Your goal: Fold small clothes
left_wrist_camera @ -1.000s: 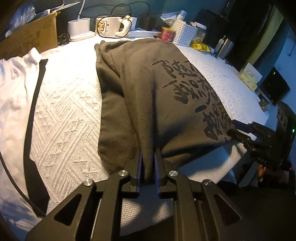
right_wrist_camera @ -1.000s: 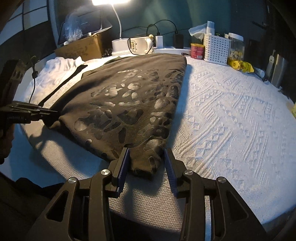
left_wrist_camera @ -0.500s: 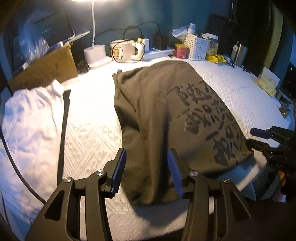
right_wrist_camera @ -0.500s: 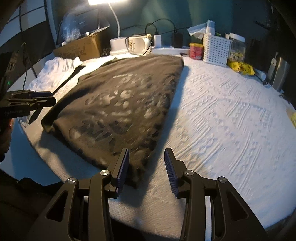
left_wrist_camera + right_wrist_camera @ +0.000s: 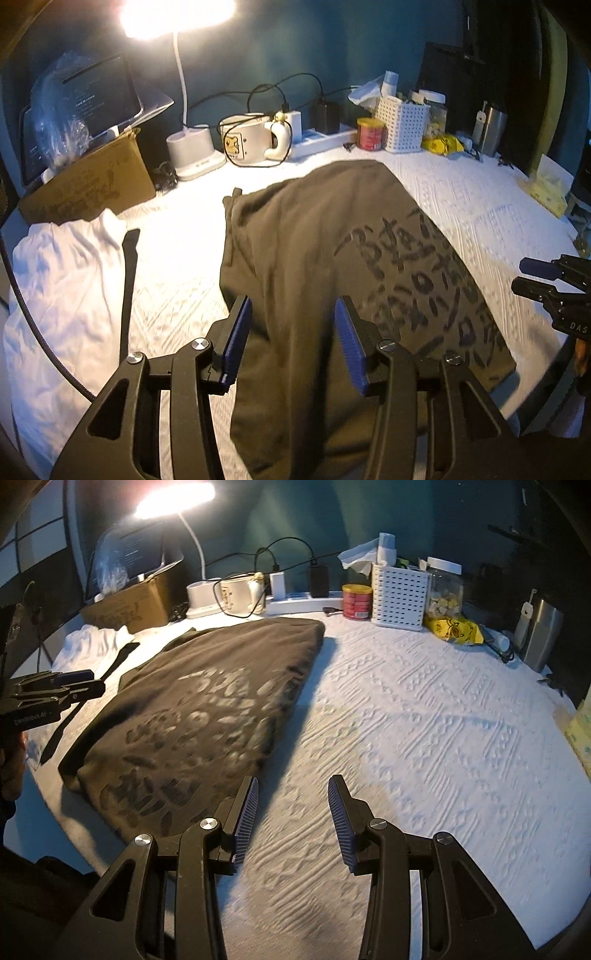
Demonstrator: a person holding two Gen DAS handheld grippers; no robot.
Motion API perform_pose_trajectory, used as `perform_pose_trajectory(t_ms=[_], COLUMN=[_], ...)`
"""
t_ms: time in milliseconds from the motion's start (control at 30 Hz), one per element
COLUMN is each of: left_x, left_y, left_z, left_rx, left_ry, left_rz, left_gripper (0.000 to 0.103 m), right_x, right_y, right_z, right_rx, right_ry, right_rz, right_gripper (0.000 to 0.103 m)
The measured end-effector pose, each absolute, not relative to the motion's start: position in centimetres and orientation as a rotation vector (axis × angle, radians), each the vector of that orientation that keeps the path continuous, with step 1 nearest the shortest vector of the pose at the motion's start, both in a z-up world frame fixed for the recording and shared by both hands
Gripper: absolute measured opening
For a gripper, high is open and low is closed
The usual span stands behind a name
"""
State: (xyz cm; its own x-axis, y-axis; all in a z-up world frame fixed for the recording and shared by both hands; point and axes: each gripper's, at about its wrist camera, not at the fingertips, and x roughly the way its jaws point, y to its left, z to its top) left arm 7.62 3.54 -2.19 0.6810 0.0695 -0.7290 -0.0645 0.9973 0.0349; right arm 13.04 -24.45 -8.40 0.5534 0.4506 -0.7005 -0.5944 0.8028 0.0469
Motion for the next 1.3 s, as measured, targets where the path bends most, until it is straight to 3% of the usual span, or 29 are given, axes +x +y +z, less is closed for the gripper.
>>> perform_pose_trajectory(t_ms=[933,1000,1067,1300], left_x=[15.6,16.2,16.8,19.0], left_y=[10.6,11.1,11.7,13.2], left_z=[-4.1,-4.3,-4.6,-6.2], left_rx=[-0.235,-0.250,-0.266,-0.313], left_ry=[0.826,0.823,0.819,0.847], left_rz=[0.147,0.156,0.164,0.162], left_gripper=[0.048,0.051,0.065,0.067], right_x=[21.8,22.6,23.5,26.3], right_y=[-20.6,-20.4,-20.1,-18.6], right_z=[-7.3,-7.3,-7.4,-8.1], right_rx=[-0.210,-0.207,-0.206,-0.191], right_ry=[0.774,0.776,0.779,0.796], right_rz=[0.617,0.617,0.617,0.645], right_gripper=[0.042,0.042,0.042,0.042])
